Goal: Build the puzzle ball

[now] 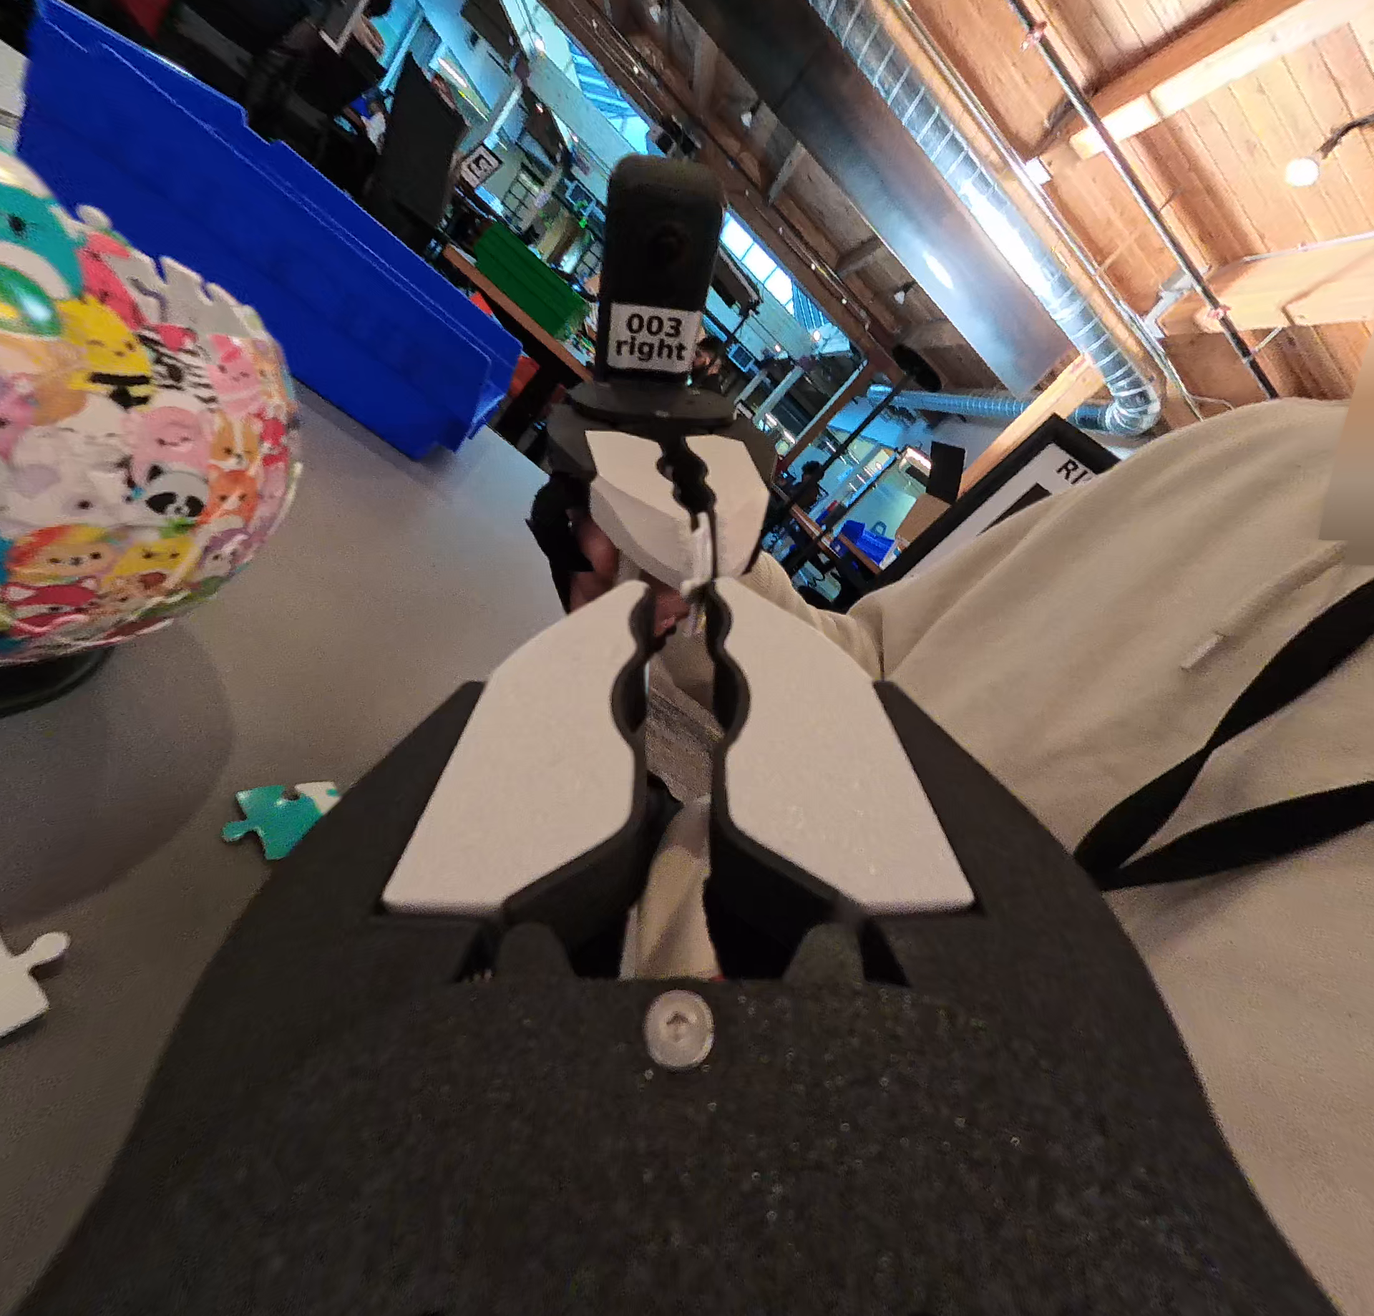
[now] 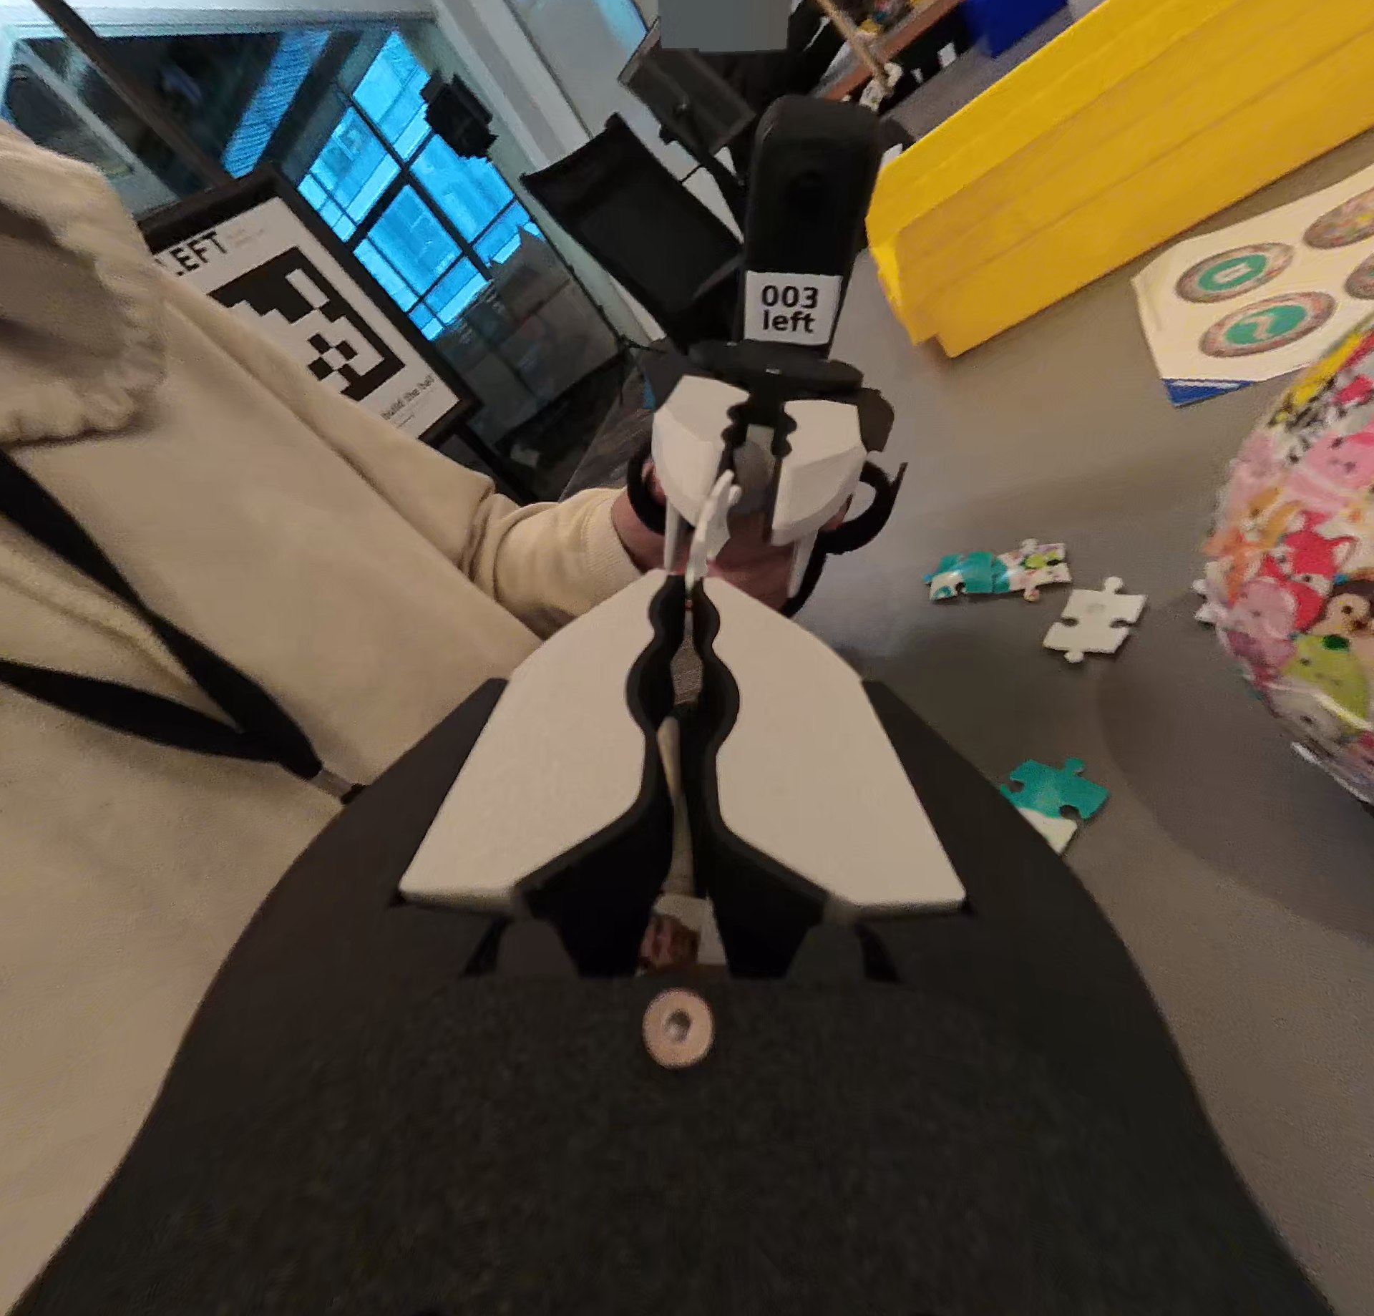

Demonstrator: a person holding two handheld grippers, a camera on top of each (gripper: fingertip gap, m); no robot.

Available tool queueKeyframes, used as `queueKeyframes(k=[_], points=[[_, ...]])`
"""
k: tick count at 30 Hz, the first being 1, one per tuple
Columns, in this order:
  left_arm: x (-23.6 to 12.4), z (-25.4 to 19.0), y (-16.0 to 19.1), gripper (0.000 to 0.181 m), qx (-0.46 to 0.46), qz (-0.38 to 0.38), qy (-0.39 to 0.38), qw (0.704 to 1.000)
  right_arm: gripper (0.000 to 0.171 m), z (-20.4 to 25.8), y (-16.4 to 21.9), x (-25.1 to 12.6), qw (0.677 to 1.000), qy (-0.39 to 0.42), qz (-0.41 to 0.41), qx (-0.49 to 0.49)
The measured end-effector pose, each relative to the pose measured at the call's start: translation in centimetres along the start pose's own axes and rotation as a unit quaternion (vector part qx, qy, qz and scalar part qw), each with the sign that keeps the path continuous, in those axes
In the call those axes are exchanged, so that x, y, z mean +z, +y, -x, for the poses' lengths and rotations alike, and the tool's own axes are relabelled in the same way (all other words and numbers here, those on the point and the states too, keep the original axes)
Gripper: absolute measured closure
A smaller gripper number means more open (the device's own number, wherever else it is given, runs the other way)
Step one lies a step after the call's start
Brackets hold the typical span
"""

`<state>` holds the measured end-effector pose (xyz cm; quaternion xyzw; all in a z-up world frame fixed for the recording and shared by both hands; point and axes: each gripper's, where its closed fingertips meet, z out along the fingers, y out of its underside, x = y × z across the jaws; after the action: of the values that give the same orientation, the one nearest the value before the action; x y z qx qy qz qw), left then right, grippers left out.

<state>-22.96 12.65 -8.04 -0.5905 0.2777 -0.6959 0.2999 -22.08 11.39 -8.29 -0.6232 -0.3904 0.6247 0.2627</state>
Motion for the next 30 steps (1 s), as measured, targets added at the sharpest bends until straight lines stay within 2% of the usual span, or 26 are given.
queueKeyframes(k=[1,6,13,23,26,28,30], points=[[0.1,-0.3,0.2,0.177,0.004,0.006,0.006,1.0,0.169,0.0,0.2,-0.1,1.0,0.001,0.006,0.001],[0.9,-0.7,1.0,0.179,0.031,0.029,-0.007,0.999,0.169,-0.1,-0.5,-1.1,0.999,-0.013,-0.031,0.018],[1.8,-0.4,1.5,0.179,0.02,0.03,-0.006,0.999,0.169,-0.2,-1.3,-1.7,0.995,-0.029,-0.082,0.037],[3.6,0.3,0.8,0.18,0.004,0.0,-0.037,0.999,0.164,-1.6,-1.5,-3.5,0.994,0.016,-0.108,0.03],[3.5,1.1,-0.5,0.18,0.006,-0.022,-0.074,0.997,0.16,-2.8,-1.7,-5.2,0.991,0.044,-0.124,0.026],[3.1,1.6,-1.5,0.18,0.015,-0.025,-0.104,0.994,0.158,-4.6,-1.8,-7.0,0.986,0.096,-0.136,0.014],[2.7,2.0,-2.5,0.18,0.029,-0.017,-0.132,0.991,0.149,-6.6,-1.6,-8.8,0.977,0.164,-0.134,0.0]])
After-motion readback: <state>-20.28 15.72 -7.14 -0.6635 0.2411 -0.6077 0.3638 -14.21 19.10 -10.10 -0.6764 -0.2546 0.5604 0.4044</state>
